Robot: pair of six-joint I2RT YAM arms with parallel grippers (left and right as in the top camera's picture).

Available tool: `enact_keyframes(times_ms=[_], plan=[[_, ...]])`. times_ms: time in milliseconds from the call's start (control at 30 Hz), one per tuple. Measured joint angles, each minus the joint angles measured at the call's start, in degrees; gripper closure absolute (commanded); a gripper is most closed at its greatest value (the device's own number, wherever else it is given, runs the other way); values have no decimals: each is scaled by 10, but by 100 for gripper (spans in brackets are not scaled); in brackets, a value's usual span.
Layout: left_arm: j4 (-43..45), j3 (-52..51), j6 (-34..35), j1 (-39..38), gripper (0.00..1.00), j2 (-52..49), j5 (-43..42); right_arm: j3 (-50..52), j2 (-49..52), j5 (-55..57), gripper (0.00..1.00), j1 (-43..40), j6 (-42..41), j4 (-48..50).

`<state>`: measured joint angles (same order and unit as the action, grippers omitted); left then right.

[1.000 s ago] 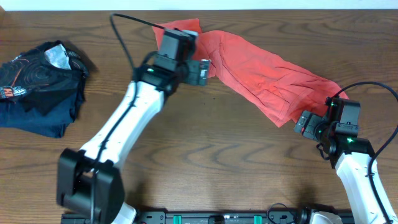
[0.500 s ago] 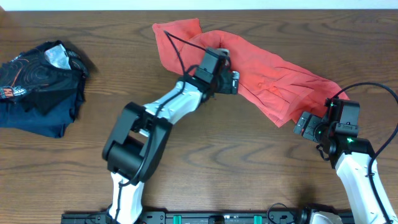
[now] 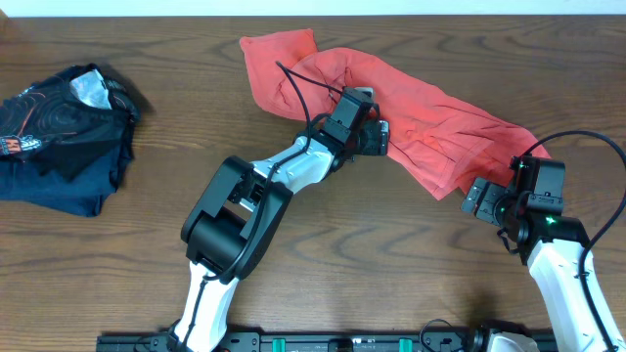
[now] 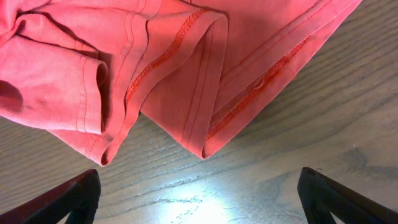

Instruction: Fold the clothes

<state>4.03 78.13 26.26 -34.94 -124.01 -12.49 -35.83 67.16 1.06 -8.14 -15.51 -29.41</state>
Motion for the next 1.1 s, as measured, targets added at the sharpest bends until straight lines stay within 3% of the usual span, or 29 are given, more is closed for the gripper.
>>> enact_keyframes(times_ms=[100, 167, 233, 267, 500, 700, 833, 967, 1100], plan=[[-2, 0, 11, 0, 45, -1, 3, 0, 0, 0, 1, 0, 0, 0], [-2, 0, 20, 0, 64, -1, 4, 0, 0, 0, 1, 0, 0, 0], [-5, 0, 27, 0, 91, -1, 5, 0, 0, 0, 1, 0, 0, 0], [-7, 0, 29, 0, 94, -1, 5, 0, 0, 0, 1, 0, 0, 0], [-72, 1, 31, 3, 94, 3, -3, 0, 0, 0, 1, 0, 0, 0], [-406, -6, 3, 38, 94, 138, 16, 0, 0, -1, 5, 0, 1, 0], [-556, -5, -8, 74, 94, 246, 69, 0, 0, -31, 7, 0, 13, 7], [-632, -4, -11, 96, 94, 281, 97, 0, 3, -57, 5, 0, 21, 10], [-640, -12, -12, 104, 94, 269, 107, 0, 15, -68, 6, 0, 24, 10]])
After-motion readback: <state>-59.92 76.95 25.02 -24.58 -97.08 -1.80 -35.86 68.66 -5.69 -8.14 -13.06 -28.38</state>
